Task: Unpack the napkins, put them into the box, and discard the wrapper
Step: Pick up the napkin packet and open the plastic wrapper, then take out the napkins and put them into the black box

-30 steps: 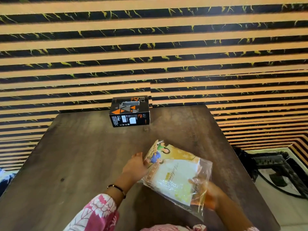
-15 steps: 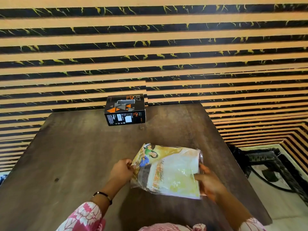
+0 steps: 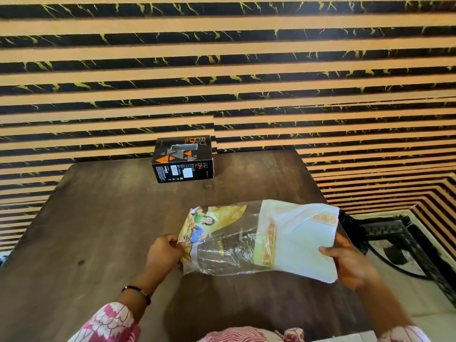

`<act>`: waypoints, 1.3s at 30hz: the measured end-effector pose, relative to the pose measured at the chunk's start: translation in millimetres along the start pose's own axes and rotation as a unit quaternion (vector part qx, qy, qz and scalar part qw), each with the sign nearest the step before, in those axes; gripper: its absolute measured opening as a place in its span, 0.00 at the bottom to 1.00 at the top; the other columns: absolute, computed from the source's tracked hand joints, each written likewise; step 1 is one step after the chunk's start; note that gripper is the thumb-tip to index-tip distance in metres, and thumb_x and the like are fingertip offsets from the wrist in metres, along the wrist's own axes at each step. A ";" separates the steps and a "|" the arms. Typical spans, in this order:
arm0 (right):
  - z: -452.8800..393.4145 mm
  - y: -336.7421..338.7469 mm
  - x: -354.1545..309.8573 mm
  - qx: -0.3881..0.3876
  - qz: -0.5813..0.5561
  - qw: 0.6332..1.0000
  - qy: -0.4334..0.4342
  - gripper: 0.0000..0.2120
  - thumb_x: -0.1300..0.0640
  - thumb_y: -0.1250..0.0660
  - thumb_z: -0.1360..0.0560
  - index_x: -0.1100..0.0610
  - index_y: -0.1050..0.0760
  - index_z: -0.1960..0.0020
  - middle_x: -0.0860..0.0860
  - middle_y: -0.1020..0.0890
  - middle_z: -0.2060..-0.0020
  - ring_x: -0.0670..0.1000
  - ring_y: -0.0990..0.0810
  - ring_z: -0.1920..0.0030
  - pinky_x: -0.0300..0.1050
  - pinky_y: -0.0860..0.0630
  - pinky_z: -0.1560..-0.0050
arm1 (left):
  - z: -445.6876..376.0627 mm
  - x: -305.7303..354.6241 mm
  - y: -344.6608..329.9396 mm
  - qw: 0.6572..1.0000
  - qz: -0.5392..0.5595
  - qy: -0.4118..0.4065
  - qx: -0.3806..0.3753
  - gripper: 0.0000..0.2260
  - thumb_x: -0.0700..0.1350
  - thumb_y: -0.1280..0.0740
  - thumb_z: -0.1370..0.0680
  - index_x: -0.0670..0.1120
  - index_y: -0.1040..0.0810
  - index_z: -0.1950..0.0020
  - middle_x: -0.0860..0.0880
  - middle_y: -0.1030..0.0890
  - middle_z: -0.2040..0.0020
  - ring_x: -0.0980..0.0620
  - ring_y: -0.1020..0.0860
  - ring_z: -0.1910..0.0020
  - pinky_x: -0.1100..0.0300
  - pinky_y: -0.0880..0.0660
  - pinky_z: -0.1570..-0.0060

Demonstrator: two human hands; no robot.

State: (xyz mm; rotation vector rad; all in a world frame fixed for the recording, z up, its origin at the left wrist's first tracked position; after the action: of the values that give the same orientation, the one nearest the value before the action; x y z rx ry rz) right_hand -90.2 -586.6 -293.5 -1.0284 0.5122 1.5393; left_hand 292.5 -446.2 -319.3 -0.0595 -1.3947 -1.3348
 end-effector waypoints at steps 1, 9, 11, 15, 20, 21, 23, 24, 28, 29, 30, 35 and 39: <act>0.4 2.2 0.1 0.001 -0.027 1.000 0.005 0.29 0.68 0.31 0.37 0.53 0.28 0.38 0.59 0.20 0.46 0.62 0.20 0.47 0.58 0.20 0.55 | 0.6 -1.2 0.0 0.999 0.044 0.019 0.004 0.07 0.40 0.35 0.26 0.41 0.24 0.64 0.40 0.19 0.68 0.43 0.20 0.72 0.55 0.21 0.70; -9.5 -5.4 35.4 0.130 -0.253 0.958 -0.038 0.16 0.69 0.43 0.24 0.52 0.29 0.43 0.55 0.23 0.49 0.56 0.19 0.59 0.51 0.20 0.75 | 3.8 -9.4 -13.1 0.954 0.266 0.134 0.036 0.03 0.38 0.35 0.24 0.40 0.27 0.55 0.41 0.23 0.63 0.43 0.23 0.65 0.56 0.22 0.71; -12.1 -13.8 42.3 0.145 -0.283 0.948 -0.031 0.17 0.70 0.44 0.24 0.55 0.31 0.40 0.57 0.23 0.46 0.57 0.21 0.56 0.54 0.19 0.73 | 5.8 -9.6 -15.7 0.943 0.294 0.144 0.052 0.02 0.38 0.35 0.24 0.40 0.27 0.54 0.42 0.24 0.64 0.45 0.24 0.68 0.60 0.23 0.77; -9.1 -26.2 44.8 0.145 -0.259 0.953 -0.058 0.08 0.66 0.41 0.23 0.57 0.29 0.46 0.58 0.24 0.44 0.57 0.22 0.54 0.58 0.22 0.52 | 12.6 -7.9 -17.6 0.925 0.335 0.156 0.091 0.02 0.37 0.36 0.23 0.40 0.26 0.52 0.43 0.23 0.61 0.49 0.25 0.69 0.65 0.26 0.82; 8.3 -30.7 39.2 0.112 0.083 0.981 -0.133 0.11 0.53 0.36 0.24 0.60 0.28 0.46 0.60 0.18 0.56 0.62 0.18 0.58 0.49 0.19 0.67 | 19.5 -9.8 -21.7 0.921 0.343 0.155 0.106 0.04 0.37 0.37 0.22 0.39 0.27 0.48 0.42 0.23 0.58 0.48 0.24 0.66 0.65 0.24 0.80; 11.8 -32.8 37.4 0.106 0.160 0.971 -0.143 0.14 0.51 0.36 0.24 0.63 0.26 0.48 0.60 0.17 0.58 0.61 0.17 0.60 0.48 0.20 0.65 | 21.0 -10.2 -22.4 0.922 0.339 0.155 0.106 0.04 0.37 0.38 0.22 0.39 0.27 0.48 0.42 0.23 0.58 0.47 0.24 0.65 0.63 0.23 0.79; 15.9 -39.6 31.4 0.088 0.265 0.950 -0.138 0.16 0.51 0.37 0.23 0.66 0.23 0.54 0.60 0.16 0.63 0.59 0.17 0.66 0.47 0.20 0.65 | 23.1 -12.1 -23.8 0.926 0.327 0.155 0.105 0.05 0.38 0.38 0.22 0.38 0.27 0.48 0.40 0.22 0.55 0.44 0.23 0.62 0.59 0.22 0.74; 16.4 -45.2 27.1 0.070 0.291 0.946 -0.122 0.15 0.53 0.37 0.23 0.66 0.22 0.55 0.59 0.16 0.64 0.57 0.17 0.69 0.46 0.20 0.67 | 24.5 -13.2 -23.7 0.928 0.322 0.157 0.107 0.05 0.38 0.38 0.22 0.38 0.27 0.49 0.39 0.22 0.54 0.43 0.22 0.61 0.58 0.22 0.72; 18.4 -85.7 6.7 -0.033 0.287 0.957 0.029 0.06 0.58 0.37 0.24 0.57 0.22 0.55 0.55 0.17 0.60 0.51 0.17 0.67 0.43 0.21 0.65 | 30.5 -19.4 -20.4 0.927 0.319 0.154 0.124 0.05 0.39 0.37 0.22 0.39 0.26 0.49 0.40 0.21 0.55 0.44 0.21 0.61 0.60 0.22 0.73; 18.4 -99.3 3.4 -0.058 0.299 0.950 0.070 0.05 0.57 0.37 0.24 0.52 0.22 0.55 0.53 0.16 0.58 0.49 0.16 0.63 0.42 0.21 0.63 | 33.0 -22.1 -18.9 0.927 0.316 0.153 0.133 0.05 0.39 0.37 0.22 0.39 0.25 0.48 0.41 0.21 0.56 0.45 0.21 0.62 0.59 0.22 0.72; 18.4 -112.1 3.6 -0.085 0.316 0.939 0.104 0.05 0.56 0.36 0.24 0.48 0.22 0.55 0.50 0.16 0.55 0.47 0.16 0.59 0.41 0.21 0.60 | 35.4 -24.5 -17.0 0.926 0.315 0.152 0.141 0.06 0.39 0.37 0.22 0.38 0.25 0.48 0.41 0.20 0.56 0.44 0.21 0.63 0.57 0.22 0.70; 3.6 -162.8 28.1 -0.221 0.421 0.867 0.150 0.17 0.50 0.35 0.25 0.38 0.29 0.38 0.44 0.20 0.44 0.42 0.21 0.49 0.39 0.26 0.47 | 61.7 -45.4 0.4 0.925 0.283 0.161 0.197 0.06 0.40 0.37 0.22 0.40 0.25 0.48 0.40 0.19 0.56 0.45 0.21 0.65 0.53 0.22 0.66; -9.1 -183.9 46.7 -0.263 0.505 0.807 0.157 0.25 0.49 0.37 0.24 0.42 0.40 0.28 0.45 0.33 0.29 0.45 0.30 0.34 0.32 0.36 0.44 | 98.5 -59.0 4.9 0.951 0.152 0.155 0.221 0.06 0.44 0.35 0.24 0.44 0.29 0.51 0.40 0.20 0.55 0.41 0.21 0.62 0.49 0.22 0.62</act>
State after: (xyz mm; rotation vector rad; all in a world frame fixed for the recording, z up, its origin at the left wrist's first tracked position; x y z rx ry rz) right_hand 88.4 -522.2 -297.1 -1.5824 1.0012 2.5681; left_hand 252.9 -338.8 -328.9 0.2193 -1.3202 -0.7219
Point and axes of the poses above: each hand's wrist, its own z-axis away from the middle knuckle, its own y-axis out of the back of the hand, x = y × z, the point moved 2 cm from there along -z, towards the middle knuckle
